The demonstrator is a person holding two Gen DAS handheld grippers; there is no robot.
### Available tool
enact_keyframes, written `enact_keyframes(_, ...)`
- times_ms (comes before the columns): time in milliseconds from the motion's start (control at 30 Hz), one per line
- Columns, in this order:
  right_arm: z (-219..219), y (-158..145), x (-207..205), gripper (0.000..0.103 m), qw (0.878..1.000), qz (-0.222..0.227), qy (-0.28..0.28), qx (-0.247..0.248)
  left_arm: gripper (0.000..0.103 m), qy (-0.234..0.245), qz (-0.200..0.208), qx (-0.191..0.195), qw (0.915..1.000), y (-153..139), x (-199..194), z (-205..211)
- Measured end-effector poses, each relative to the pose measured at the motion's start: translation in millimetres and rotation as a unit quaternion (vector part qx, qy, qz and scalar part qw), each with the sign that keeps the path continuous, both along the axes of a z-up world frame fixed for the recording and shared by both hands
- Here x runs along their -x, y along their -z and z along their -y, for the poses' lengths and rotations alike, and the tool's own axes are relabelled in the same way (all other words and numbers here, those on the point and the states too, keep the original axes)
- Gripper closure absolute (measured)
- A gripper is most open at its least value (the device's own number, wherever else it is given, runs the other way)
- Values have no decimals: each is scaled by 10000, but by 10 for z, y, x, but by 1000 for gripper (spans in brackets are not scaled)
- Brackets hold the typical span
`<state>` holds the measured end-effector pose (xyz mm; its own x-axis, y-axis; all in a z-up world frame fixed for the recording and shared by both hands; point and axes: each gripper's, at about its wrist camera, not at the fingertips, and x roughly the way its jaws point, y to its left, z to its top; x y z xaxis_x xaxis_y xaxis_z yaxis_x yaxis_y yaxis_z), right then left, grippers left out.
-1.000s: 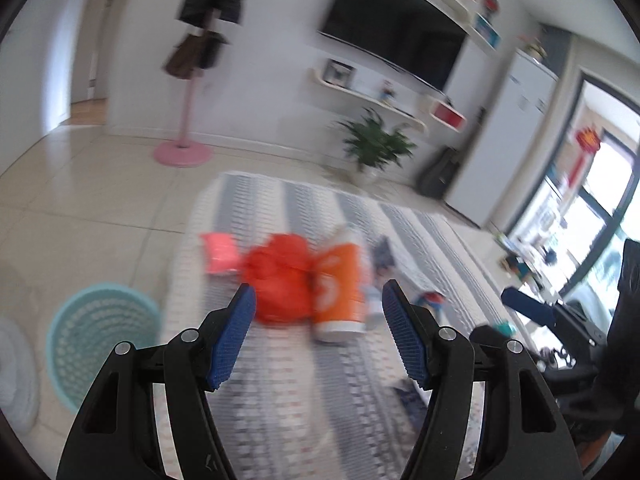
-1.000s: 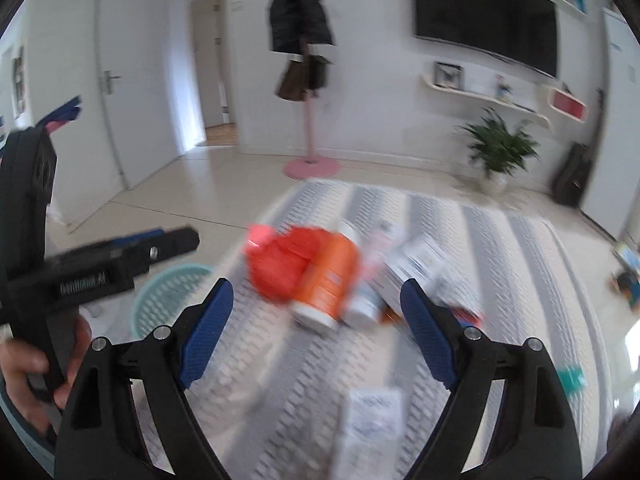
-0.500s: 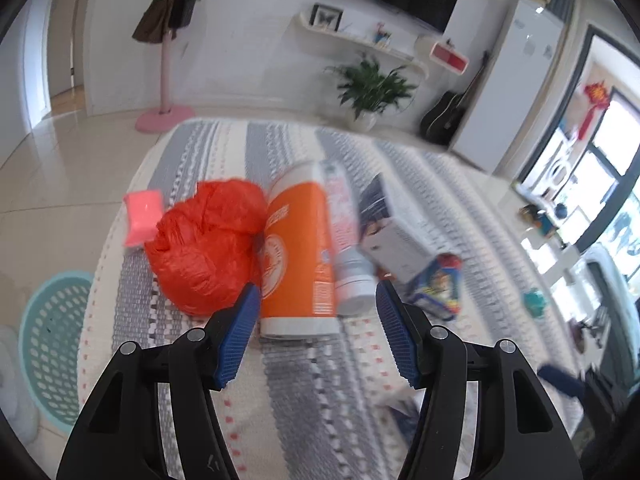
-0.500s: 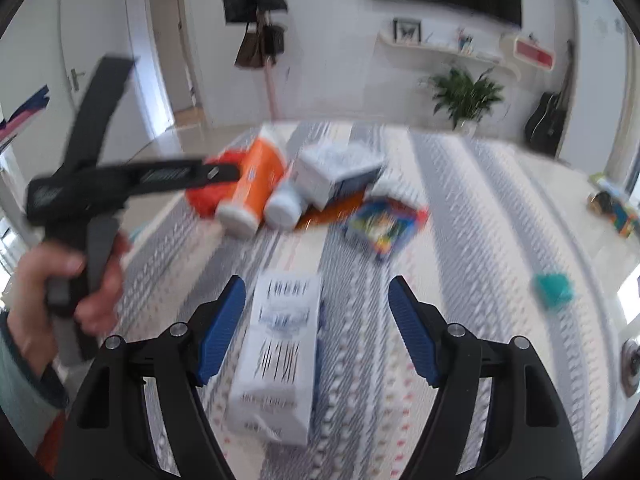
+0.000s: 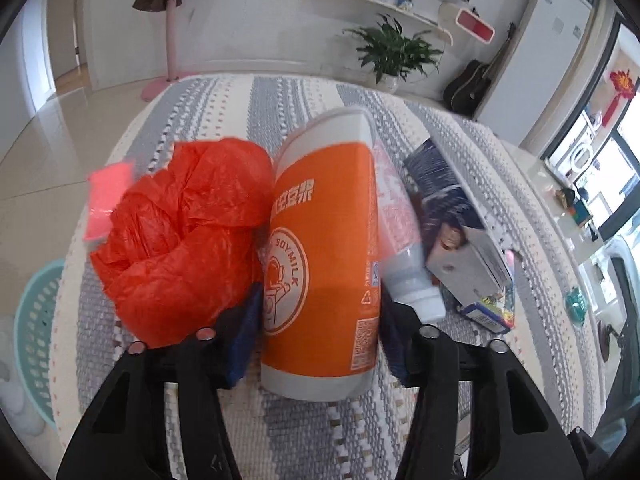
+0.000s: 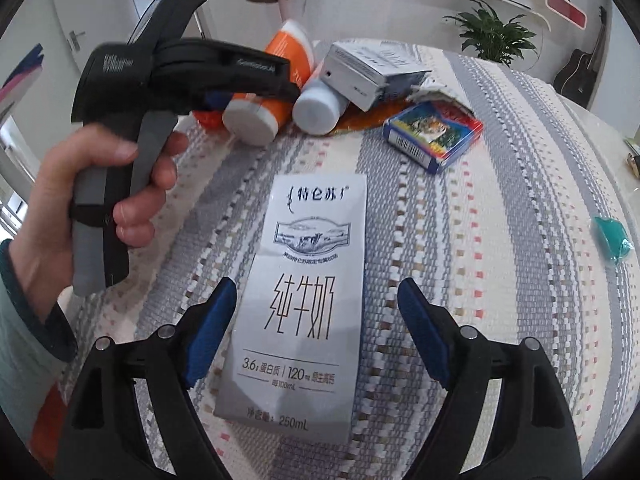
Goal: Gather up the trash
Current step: 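Grasp the orange soy-milk cup with the left tool while the right tool grasps the milk carton, then carry cup and carton over the blue basket and release both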
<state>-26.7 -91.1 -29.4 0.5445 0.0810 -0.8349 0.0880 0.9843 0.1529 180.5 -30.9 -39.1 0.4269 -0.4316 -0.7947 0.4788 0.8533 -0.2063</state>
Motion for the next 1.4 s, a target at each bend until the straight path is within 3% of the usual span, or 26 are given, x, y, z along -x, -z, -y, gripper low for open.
enact_keyframes(67,-10,11,-22,25,10000,-24,6,38,53,24,57,-30,10000,-2,30,-7)
enact_keyframes(233,-16,27,-38,46,10000,-63,-9,11,54,79,179,79,9998,-97,157,-93)
enact_keyframes(333,-38,1,-33,52,9998,16,33,181,54,56,267,195,9994,-191,218,-166)
enact_keyframes(600,-52,-170,-82,52,9992,281,103,261,54,-127,547,642,9964,-531,342,-577)
enact_keyframes(767,-260,-480,-267,52,9969,635,-149,441,54,-339,723,823,9934,-715,397,-958)
enact_keyframes(1133,-1091,-1159,-841,52,9829,1516,-841,614,54,-1093,1089,965,9833,-1039,409,-1969)
enact_keyframes(1400,-1819,-1229,-1235,52,9776,1633,-1269,377,54,-1702,984,912,9762,-909,334,-2747)
